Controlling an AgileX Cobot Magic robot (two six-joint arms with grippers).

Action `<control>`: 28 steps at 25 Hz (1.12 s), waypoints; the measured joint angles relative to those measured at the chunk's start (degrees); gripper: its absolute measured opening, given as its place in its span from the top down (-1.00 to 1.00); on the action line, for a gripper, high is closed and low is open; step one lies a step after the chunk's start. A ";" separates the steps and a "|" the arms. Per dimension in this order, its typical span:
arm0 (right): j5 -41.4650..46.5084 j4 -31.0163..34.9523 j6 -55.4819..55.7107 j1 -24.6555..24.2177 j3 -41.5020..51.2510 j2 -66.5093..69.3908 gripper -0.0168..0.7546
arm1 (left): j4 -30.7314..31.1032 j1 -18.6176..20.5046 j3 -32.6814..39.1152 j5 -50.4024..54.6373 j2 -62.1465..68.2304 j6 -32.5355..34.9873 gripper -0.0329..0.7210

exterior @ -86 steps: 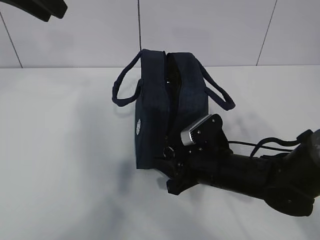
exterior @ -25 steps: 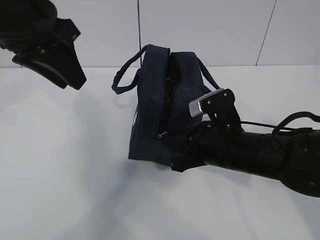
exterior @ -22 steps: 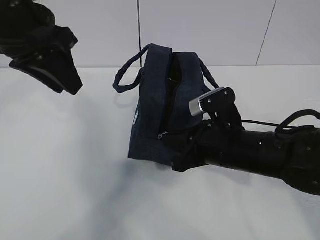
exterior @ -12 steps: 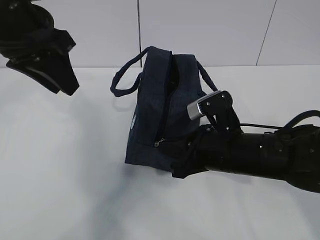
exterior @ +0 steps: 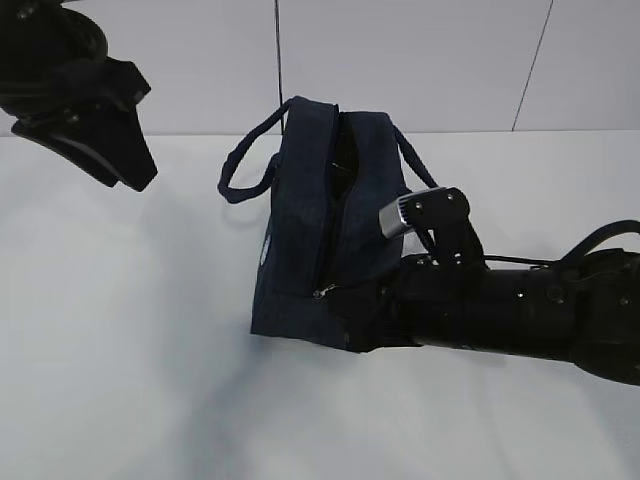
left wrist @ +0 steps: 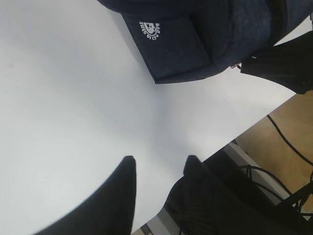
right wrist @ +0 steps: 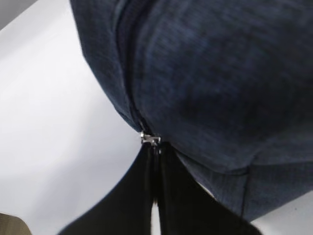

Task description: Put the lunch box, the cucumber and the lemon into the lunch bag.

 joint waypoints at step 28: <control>2.67 0.26 3.21 0.00 0.00 -0.13 0.94 | -2.17 0.00 9.90 -1.24 0.00 3.34 0.08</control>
